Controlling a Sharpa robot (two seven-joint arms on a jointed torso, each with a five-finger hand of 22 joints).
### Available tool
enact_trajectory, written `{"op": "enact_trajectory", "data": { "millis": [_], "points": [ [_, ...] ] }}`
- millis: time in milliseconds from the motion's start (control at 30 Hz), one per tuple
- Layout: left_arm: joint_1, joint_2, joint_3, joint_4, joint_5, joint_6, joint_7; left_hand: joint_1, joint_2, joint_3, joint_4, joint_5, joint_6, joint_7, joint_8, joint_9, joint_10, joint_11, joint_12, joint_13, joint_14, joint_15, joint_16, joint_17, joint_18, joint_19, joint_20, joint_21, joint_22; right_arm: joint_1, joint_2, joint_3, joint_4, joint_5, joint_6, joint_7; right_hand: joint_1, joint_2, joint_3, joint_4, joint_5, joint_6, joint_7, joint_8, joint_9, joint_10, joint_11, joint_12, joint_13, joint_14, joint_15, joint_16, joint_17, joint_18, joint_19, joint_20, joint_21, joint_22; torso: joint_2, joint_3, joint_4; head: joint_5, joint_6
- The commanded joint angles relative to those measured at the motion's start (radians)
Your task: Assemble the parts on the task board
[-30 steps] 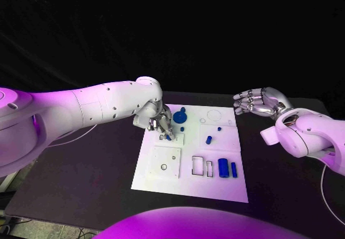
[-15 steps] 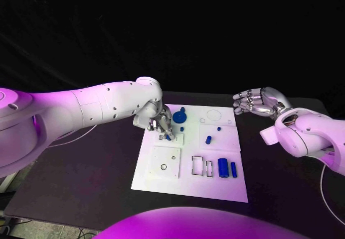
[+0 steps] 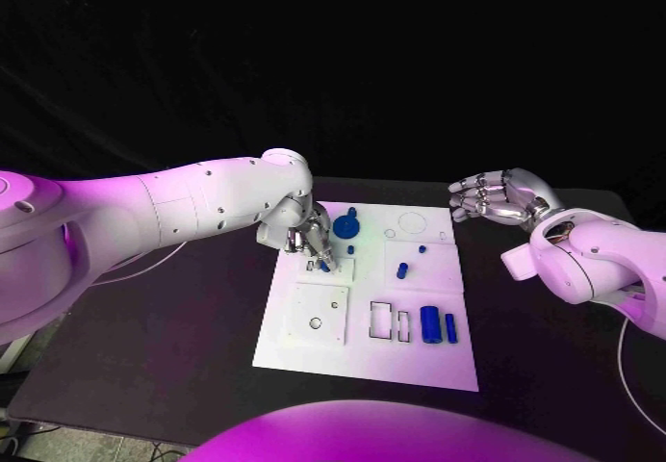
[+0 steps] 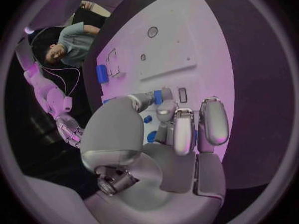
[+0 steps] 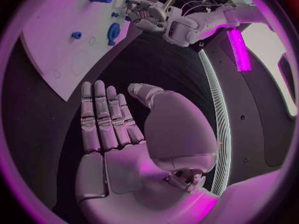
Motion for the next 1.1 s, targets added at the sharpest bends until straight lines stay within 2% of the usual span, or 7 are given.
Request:
{"op": "enact_trajectory", "data": {
  "millis": [33, 833, 1100],
  "points": [
    [-0.010, 0.006, -0.005, 0.002, -0.008, -0.013, 0.001, 0.009, 0.019, -0.009, 0.004, 0.004, 0.009, 0.002, -0.004, -0.002, 0.004, -0.001, 0.006, 0.001, 0.068, 0.007, 0.005, 0.125, -0.014, 0.009, 0.000, 0.004, 0.001, 0.000, 0.000, 0.000, 0.002, -0.009, 0.009, 0.003, -0.011, -0.002, -0.007, 0.001, 0.004, 0.004, 0.056, -0.001, -0.001, 0.000, 0.002, 0.004, -0.001, -0.001, 0.005, -0.005, -0.001, 0.010, -0.002, 0.005, -0.003, -0.001, 0.000, -0.0003, 0.0001, -0.001, -0.001],
    [-0.010, 0.005, -0.005, 0.000, -0.008, -0.014, 0.001, -0.026, 0.011, -0.033, 0.025, 0.004, 0.019, 0.001, -0.013, -0.003, 0.005, -0.002, 0.006, 0.003, 0.068, 0.006, 0.005, 0.125, -0.014, 0.010, -0.001, 0.004, 0.002, 0.000, -0.002, 0.000, 0.003, -0.009, 0.010, 0.004, -0.012, -0.004, -0.008, 0.001, 0.003, 0.004, 0.056, -0.001, -0.002, 0.000, 0.002, 0.006, -0.003, -0.002, 0.005, -0.007, -0.001, 0.010, -0.003, 0.005, -0.004, -0.004, 0.000, -0.0004, -0.0003, -0.002, 0.000],
    [-0.010, 0.005, -0.005, -0.003, -0.008, -0.017, 0.002, -0.051, 0.007, -0.048, 0.043, 0.004, 0.023, 0.001, -0.018, -0.003, 0.004, -0.002, 0.006, 0.003, 0.068, 0.007, 0.005, 0.125, -0.014, 0.009, -0.001, 0.004, 0.002, 0.000, -0.002, 0.000, 0.002, -0.010, 0.011, 0.004, -0.012, -0.004, -0.008, 0.001, 0.003, 0.004, 0.056, -0.001, -0.002, 0.000, 0.002, 0.006, -0.003, -0.002, 0.005, -0.007, -0.001, 0.010, -0.003, 0.005, -0.004, -0.004, 0.000, -0.0008, -0.0002, -0.003, 0.000]
  ]
}}
